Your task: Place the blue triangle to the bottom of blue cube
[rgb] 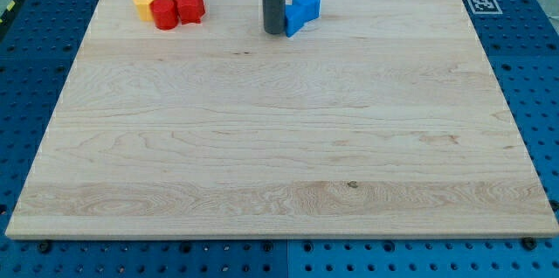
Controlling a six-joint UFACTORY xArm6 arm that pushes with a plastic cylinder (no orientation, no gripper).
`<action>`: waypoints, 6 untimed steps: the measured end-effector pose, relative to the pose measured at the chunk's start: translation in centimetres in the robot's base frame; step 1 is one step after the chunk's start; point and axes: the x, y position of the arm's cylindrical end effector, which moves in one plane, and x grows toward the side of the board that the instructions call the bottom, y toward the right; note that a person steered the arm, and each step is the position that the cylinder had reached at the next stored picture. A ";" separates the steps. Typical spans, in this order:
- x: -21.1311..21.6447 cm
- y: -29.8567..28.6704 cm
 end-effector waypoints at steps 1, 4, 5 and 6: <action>-1.1 2.0; 0.3 0.7; 4.3 -3.2; 5.4 -11.2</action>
